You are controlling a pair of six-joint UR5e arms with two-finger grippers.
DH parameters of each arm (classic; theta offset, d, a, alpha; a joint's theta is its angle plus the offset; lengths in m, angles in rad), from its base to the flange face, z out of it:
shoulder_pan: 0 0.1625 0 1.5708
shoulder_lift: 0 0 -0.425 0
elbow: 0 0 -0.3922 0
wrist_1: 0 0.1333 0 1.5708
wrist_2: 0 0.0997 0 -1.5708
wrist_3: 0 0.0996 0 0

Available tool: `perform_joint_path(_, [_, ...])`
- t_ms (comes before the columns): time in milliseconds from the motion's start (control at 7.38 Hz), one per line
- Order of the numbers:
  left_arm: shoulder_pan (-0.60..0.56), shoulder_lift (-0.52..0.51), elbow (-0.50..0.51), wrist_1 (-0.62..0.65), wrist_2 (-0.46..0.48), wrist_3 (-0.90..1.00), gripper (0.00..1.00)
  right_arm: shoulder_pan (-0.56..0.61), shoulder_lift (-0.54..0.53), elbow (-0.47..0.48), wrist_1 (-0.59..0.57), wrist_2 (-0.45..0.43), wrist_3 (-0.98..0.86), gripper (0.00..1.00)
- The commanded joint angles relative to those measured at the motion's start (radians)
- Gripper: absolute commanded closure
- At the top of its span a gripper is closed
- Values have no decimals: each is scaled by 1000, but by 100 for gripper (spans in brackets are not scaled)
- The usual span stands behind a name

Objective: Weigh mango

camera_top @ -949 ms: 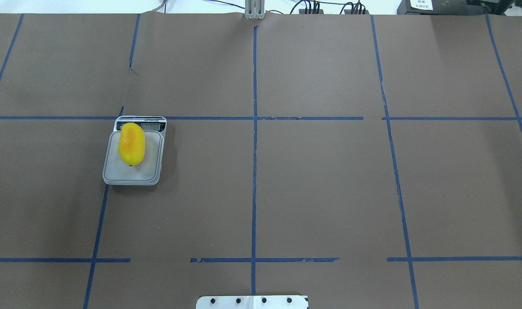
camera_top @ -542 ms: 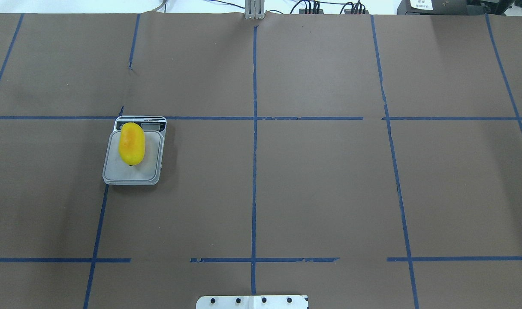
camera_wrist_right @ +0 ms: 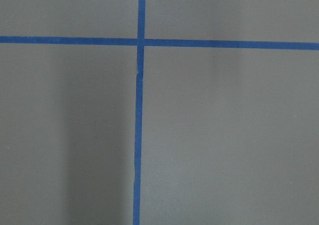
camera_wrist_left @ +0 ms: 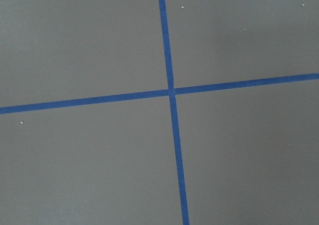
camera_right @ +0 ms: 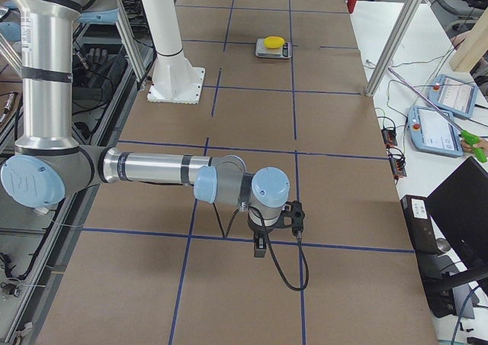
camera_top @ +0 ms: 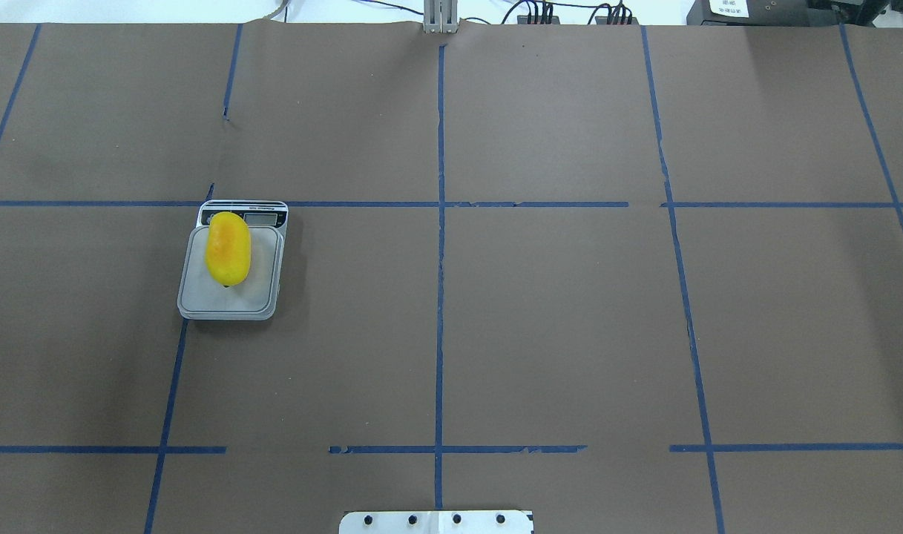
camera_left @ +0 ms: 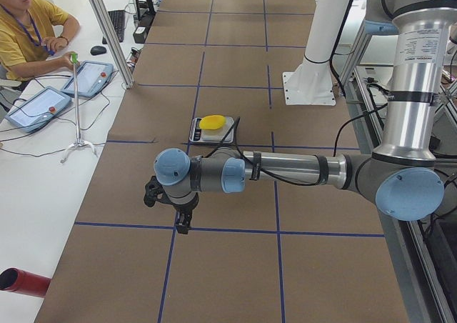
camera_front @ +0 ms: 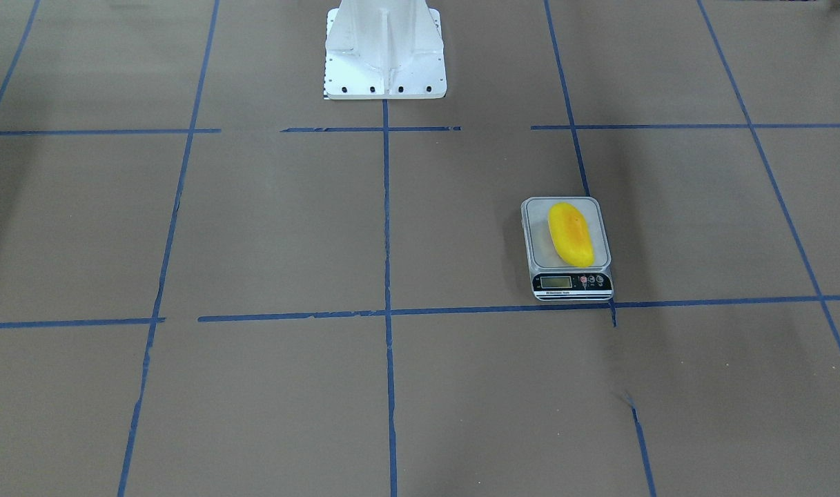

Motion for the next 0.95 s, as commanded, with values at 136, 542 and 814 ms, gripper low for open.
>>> perform_joint_path(136, [0,0,-13,3,-1,1,0,0,0,0,0,0,0,0])
perform_joint_path(542, [0,9,-22,2,-1,1,0,0,0,0,0,0,0,0])
perform_joint_path(814, [0,6,-25,0,-3,-2,0,0,0,0,0,0,0,0])
